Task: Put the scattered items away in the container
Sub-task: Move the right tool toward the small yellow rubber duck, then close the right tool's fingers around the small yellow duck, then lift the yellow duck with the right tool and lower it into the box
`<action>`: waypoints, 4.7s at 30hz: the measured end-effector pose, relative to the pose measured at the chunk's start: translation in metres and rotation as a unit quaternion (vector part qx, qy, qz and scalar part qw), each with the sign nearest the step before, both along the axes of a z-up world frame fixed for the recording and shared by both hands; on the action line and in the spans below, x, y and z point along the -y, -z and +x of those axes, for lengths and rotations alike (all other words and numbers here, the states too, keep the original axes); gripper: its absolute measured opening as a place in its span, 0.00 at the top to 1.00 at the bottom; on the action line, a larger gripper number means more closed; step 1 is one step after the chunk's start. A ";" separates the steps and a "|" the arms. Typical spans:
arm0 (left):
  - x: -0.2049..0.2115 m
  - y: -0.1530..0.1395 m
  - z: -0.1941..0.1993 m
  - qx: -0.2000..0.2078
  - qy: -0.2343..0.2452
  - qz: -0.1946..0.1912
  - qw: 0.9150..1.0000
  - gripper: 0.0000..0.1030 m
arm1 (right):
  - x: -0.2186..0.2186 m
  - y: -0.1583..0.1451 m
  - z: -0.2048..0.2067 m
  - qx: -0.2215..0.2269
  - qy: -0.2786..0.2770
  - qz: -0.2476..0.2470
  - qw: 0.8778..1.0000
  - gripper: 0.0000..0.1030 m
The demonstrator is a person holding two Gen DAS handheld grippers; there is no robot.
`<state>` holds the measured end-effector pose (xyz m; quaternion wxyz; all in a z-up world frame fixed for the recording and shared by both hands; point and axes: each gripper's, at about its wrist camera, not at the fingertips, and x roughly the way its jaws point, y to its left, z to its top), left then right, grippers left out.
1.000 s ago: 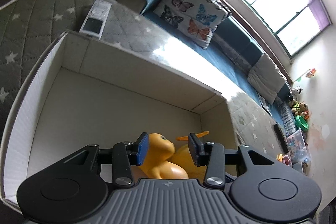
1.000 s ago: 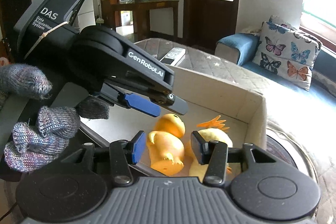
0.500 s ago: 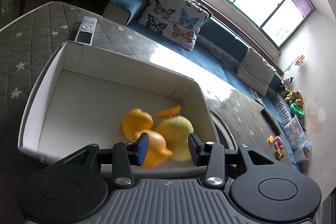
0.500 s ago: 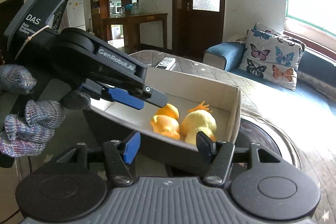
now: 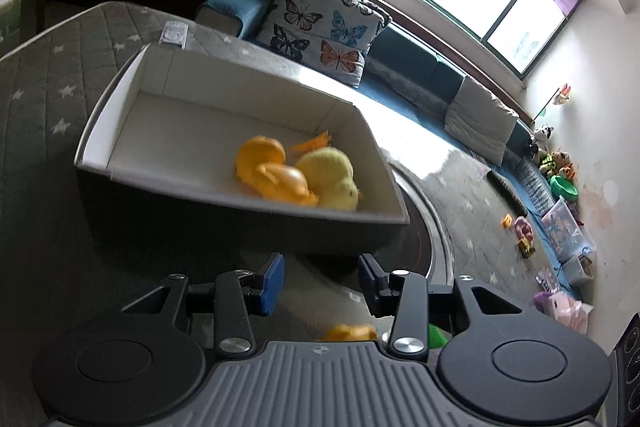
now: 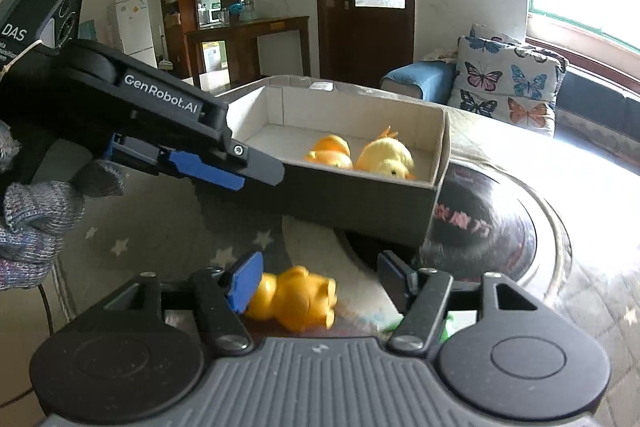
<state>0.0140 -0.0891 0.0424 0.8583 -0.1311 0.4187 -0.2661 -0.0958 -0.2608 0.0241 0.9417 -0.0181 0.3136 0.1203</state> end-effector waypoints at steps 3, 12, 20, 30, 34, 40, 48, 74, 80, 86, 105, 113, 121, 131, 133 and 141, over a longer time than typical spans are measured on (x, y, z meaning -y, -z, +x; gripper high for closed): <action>0.001 0.006 -0.013 -0.006 0.005 0.001 1.000 0.58 | -0.002 0.005 -0.013 -0.001 -0.001 -0.003 1.000 0.32; 0.006 0.023 -0.041 -0.017 0.008 0.023 1.000 0.58 | -0.005 0.016 -0.029 -0.003 -0.003 -0.011 1.000 0.27; 0.006 0.029 -0.047 -0.023 0.008 0.032 0.999 0.58 | -0.004 0.017 -0.029 -0.002 -0.003 -0.015 1.000 0.26; 0.004 0.037 -0.041 -0.033 -0.001 0.038 0.999 0.58 | -0.006 0.024 -0.018 -0.013 -0.010 -0.019 1.000 0.26; 0.001 0.039 -0.037 -0.036 -0.007 0.038 0.999 0.58 | -0.007 0.026 -0.012 -0.016 -0.013 -0.020 1.000 0.25; -0.003 0.042 -0.031 -0.042 -0.017 0.038 0.998 0.58 | -0.010 0.030 -0.002 -0.024 -0.020 -0.022 0.999 0.25; -0.011 0.040 -0.026 -0.041 -0.026 0.030 0.998 0.58 | -0.016 0.039 0.011 -0.036 -0.030 -0.021 0.999 0.25; -0.028 0.032 -0.029 -0.053 -0.042 -0.011 0.998 0.58 | -0.058 0.034 -0.025 -0.034 -0.116 -0.021 0.993 0.25; -0.025 0.036 -0.025 -0.065 -0.050 -0.023 0.996 0.58 | -0.047 0.021 -0.030 -0.014 -0.093 -0.021 0.995 0.25; -0.020 0.043 -0.020 -0.085 -0.060 -0.033 0.994 0.58 | -0.036 0.022 -0.014 -0.016 -0.064 -0.024 0.998 0.26; -0.020 0.048 -0.011 -0.092 -0.058 -0.032 0.994 0.70 | -0.046 0.033 -0.009 -0.034 -0.080 -0.015 0.996 0.31; -0.018 0.052 -0.005 -0.103 -0.059 -0.031 0.992 0.68 | -0.042 0.039 0.002 -0.047 -0.062 -0.011 0.997 0.42; -0.013 0.054 -0.001 -0.107 -0.056 -0.027 0.992 0.68 | -0.044 0.040 0.007 -0.054 -0.058 -0.006 0.997 0.53; -0.014 0.055 -0.003 -0.103 -0.054 -0.026 0.993 0.68 | -0.043 0.040 0.004 -0.057 -0.054 -0.008 0.997 0.66; -0.014 0.054 -0.005 -0.100 -0.053 -0.027 0.993 0.69 | -0.044 0.040 0.003 -0.055 -0.055 -0.009 0.997 0.66; -0.020 0.029 -0.008 -0.066 -0.054 -0.040 0.996 0.68 | -0.043 0.019 0.002 -0.027 -0.061 -0.012 0.998 0.67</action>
